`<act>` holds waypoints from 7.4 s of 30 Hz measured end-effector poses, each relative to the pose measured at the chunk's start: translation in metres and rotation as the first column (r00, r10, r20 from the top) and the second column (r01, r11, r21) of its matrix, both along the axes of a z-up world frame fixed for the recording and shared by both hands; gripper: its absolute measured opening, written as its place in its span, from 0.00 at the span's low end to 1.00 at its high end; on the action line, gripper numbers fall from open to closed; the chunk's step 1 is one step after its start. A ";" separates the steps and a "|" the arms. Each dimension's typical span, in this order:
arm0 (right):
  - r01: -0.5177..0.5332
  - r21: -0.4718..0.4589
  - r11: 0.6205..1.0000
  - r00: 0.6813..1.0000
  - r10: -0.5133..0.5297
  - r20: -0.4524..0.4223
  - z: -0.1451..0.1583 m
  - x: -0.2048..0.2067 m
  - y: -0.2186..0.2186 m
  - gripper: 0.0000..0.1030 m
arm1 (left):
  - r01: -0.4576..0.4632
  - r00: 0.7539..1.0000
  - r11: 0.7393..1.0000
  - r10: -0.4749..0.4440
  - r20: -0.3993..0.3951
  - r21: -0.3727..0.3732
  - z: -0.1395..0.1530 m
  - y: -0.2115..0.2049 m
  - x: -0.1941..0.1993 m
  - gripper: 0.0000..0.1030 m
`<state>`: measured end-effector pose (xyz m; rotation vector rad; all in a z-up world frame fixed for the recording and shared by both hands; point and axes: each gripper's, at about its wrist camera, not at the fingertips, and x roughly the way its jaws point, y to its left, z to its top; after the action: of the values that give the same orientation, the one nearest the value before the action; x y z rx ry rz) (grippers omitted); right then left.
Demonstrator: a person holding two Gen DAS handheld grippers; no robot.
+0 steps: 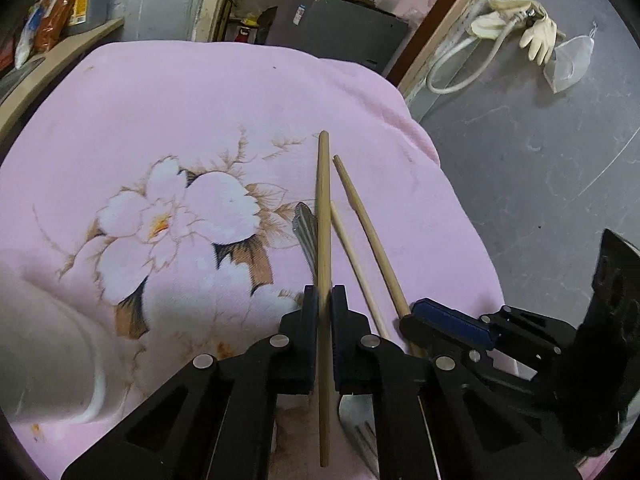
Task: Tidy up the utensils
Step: 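Grasp a chopstick with the left gripper while the right gripper grasps another chopstick, then lift both chopsticks into the white caddy and open both grippers, then return both grippers over the steel fork and last chopstick, then grasp the last chopstick with the right gripper while the left gripper grasps the steel fork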
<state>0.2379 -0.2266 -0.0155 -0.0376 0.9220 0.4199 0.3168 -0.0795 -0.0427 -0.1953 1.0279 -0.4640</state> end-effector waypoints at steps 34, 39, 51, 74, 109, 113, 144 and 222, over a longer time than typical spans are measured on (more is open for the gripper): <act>0.022 -0.035 0.999 0.994 -0.026 -0.103 0.005 0.054 0.005 0.08 | 0.056 0.997 0.973 -0.045 -0.055 0.224 0.006 -0.005 -0.010 0.20; 0.026 -0.023 0.999 0.987 -0.030 -0.156 0.000 0.071 0.007 0.11 | 0.046 0.996 0.977 -0.028 -0.085 0.210 0.005 -0.005 0.002 0.20; 0.113 0.136 0.984 0.984 -0.091 -0.156 0.014 0.044 -0.015 0.05 | -0.026 0.998 0.992 0.034 -0.062 0.122 0.010 0.002 -0.012 0.05; -0.068 0.358 0.931 0.703 -0.210 0.680 0.123 -0.073 0.040 0.05 | -0.192 0.713 0.962 0.273 0.646 -0.195 0.147 0.088 -0.123 0.05; -0.157 0.463 0.873 0.602 -0.287 0.745 0.101 -0.016 0.163 0.05 | -0.490 0.447 0.817 0.535 0.717 -0.304 0.129 0.244 -0.058 0.05; -0.150 0.422 0.894 0.612 -0.252 0.749 0.097 -0.016 0.168 0.05 | -0.500 0.439 0.818 0.521 0.732 -0.283 0.124 0.237 -0.059 0.05; -0.154 0.321 0.935 0.701 -0.126 0.702 0.105 -0.027 0.143 0.08 | -0.440 0.500 0.851 0.498 0.708 -0.287 0.119 0.239 -0.078 0.22; -0.100 -0.131 0.986 0.993 0.108 0.050 -0.007 -0.011 0.021 0.23 | -0.045 0.990 0.989 0.025 0.139 0.141 0.002 0.025 -0.078 0.31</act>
<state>0.2268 -0.2056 -0.0227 -0.2154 0.8919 0.4537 0.2393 -0.0545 -0.0411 -0.0514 0.9181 -0.3645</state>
